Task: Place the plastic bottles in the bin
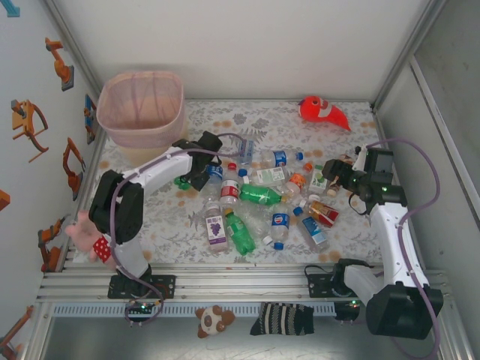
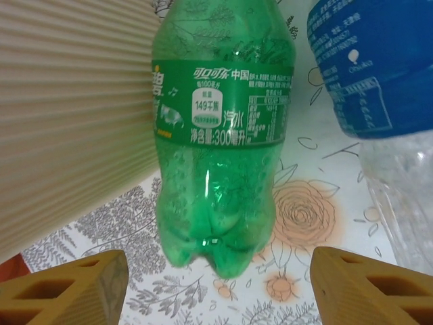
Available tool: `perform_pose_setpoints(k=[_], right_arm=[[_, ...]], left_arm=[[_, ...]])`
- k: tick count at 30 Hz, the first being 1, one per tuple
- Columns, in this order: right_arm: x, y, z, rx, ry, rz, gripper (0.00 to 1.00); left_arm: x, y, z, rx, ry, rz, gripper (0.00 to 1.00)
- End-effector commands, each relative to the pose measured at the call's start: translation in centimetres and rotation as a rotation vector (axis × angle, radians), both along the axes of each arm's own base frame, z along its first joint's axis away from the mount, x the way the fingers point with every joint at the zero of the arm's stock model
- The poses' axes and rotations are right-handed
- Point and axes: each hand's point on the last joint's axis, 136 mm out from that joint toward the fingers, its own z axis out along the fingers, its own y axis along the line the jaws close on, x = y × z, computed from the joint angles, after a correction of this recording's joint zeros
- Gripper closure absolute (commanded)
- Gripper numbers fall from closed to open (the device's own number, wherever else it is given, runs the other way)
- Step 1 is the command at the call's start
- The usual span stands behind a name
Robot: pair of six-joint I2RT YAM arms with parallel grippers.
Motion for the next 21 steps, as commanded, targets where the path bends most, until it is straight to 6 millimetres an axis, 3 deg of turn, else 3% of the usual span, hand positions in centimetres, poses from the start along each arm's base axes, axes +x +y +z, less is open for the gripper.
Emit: perform_pose_setpoints(k=[1, 9, 21], right_arm=[[-0.2, -0.2, 0.7, -0.020, -0.021, 0.001, 0.13], [-0.4, -0.3, 0.7, -0.027, -0.018, -0.003, 0.14], [-0.7, -0.4, 0.9, -0.033, -0.020, -0.009, 0.14]], left_arm=[[0.4, -0.2, -1.4, -0.014, 0.038, -0.026, 0.28], [-0.1, -0.7, -4.0, -0.052, 0.141, -0.021, 0.29], [-0.2, -1.0, -5.9, -0.104, 0.178, 0.023, 0.31]])
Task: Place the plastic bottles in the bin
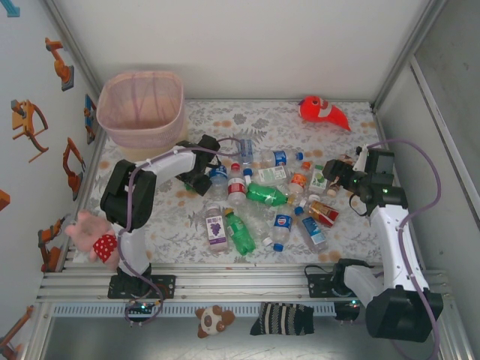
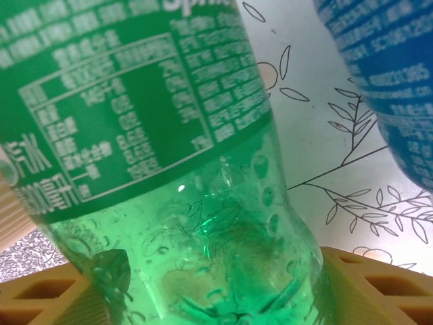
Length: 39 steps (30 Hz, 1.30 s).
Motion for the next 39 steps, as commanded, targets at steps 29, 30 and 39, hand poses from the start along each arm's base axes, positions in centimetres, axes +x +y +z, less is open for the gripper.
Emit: perform_pose_setpoints(k=[29, 30, 39], right_arm=[[-0.6, -0.5, 1.1, -0.035, -0.025, -0.015, 0.13], [-0.6, -0.6, 1.0, -0.036, -0.024, -0.015, 0.14], [-0.4, -0.5, 1.1, -0.033, -0.028, -0.016, 0.14]], left_arm=[[0.3, -1.4, 8.1, -0.152, -0.179, 0.026, 0.42], [0.3, -1.7, 9.1, -0.170, -0.196, 0.018, 0.42], [-0.7, -5.7, 19.1, -0.476, -0.325, -0.058, 0.43]])
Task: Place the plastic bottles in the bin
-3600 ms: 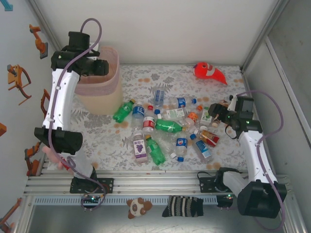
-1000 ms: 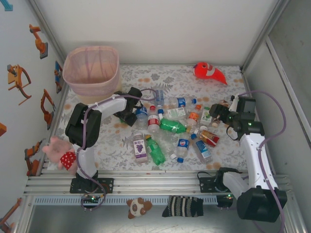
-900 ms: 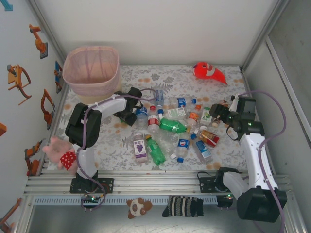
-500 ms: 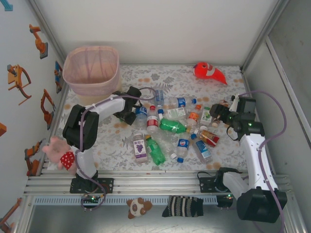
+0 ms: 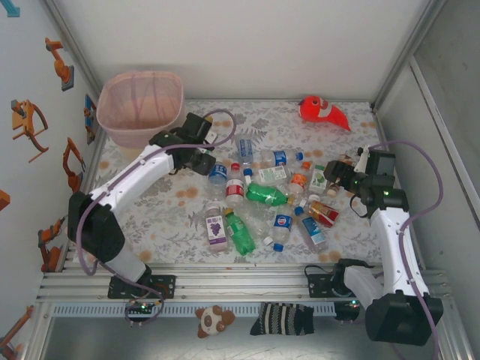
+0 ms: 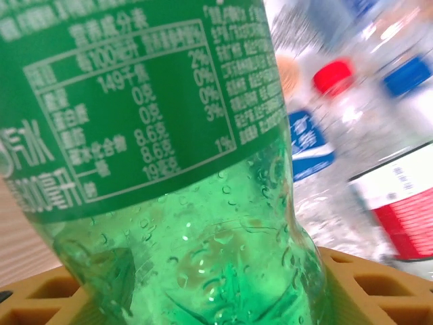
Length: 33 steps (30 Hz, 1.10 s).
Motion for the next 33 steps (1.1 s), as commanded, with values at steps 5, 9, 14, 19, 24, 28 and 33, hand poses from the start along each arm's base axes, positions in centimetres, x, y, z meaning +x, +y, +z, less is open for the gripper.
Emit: perform_pose_setpoints(k=[5, 9, 14, 19, 24, 28, 33], right_arm=[[0.3, -0.1, 0.8, -0.008, -0.026, 0.002, 0.14], [0.6, -0.1, 1.0, -0.003, -0.029, 0.002, 0.14], [0.9, 0.0, 1.2, -0.001, -0.033, 0.007, 0.13], [1.1, 0.2, 1.3, 0.006, -0.036, 0.013, 0.14], [1.2, 0.2, 1.3, 0.009, -0.034, 0.015, 0.14], [1.1, 0.2, 1.2, 0.008, -0.034, 0.014, 0.13], [0.8, 0.1, 1.2, -0.001, -0.033, 0.015, 0.13]], left_arm=[[-1.6, -3.0, 8.7, -0.290, -0.095, -0.079, 0.44], [-1.8, -3.0, 12.5, -0.355, -0.163, -0.085, 0.44], [-1.1, -1.9, 16.2, -0.396, -0.238, -0.033, 0.44], [0.5, 0.3, 18.2, -0.364, -0.274, 0.058, 0.44], [2.6, 2.9, 18.4, -0.349, -0.258, 0.178, 0.44], [4.0, 5.2, 18.2, -0.356, -0.229, 0.256, 0.45], [5.7, 8.3, 17.1, -0.362, -0.177, 0.320, 0.45]])
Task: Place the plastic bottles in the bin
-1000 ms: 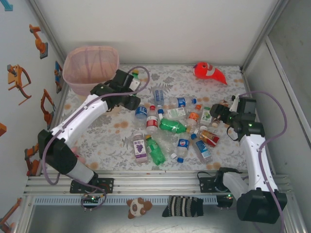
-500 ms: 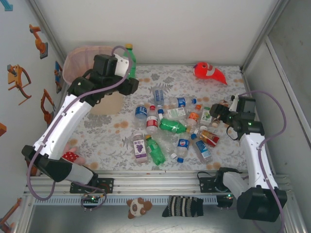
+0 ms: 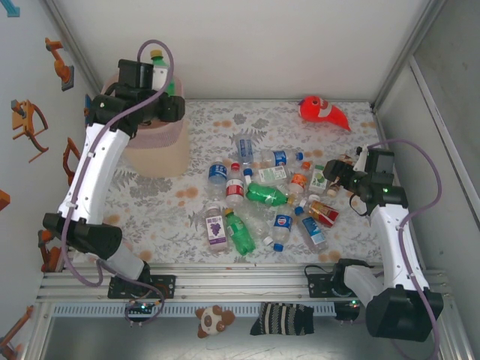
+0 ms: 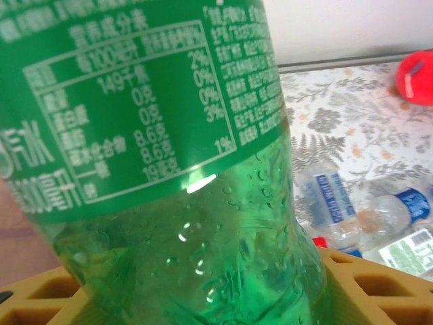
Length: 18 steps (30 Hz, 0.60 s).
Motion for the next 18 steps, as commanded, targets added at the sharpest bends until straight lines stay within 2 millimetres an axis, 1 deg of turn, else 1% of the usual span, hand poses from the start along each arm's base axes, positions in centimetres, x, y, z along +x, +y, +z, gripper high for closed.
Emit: perform_pose_setpoints(k=[1, 3, 5, 8, 12, 18], right_arm=[[0.4, -0.1, 1.7, -0.010, -0.053, 0.007, 0.14], [0.3, -0.1, 1.6, -0.013, -0.049, 0.007, 0.13], [0.4, -0.1, 1.4, -0.011, -0.049, 0.003, 0.13], [0.6, 0.0, 1.3, 0.003, -0.048, -0.001, 0.14], [0.6, -0.2, 1.1, -0.009, -0.042, -0.005, 0.13], [0.8, -0.3, 1.1, -0.019, -0.036, -0.001, 0.14]], left_arm=[[0.2, 1.7, -0.2, -0.034, 0.058, 0.025, 0.45], [1.0, 2.8, -1.3, -0.026, 0.105, 0.039, 0.45], [1.6, 3.1, -2.4, -0.020, 0.158, 0.032, 0.45], [2.4, 3.2, -4.3, -0.051, 0.251, 0.012, 0.47], [2.8, 3.5, -7.1, -0.017, 0.364, 0.001, 0.48], [3.6, 3.6, -11.2, 0.023, 0.483, -0.006, 0.48]])
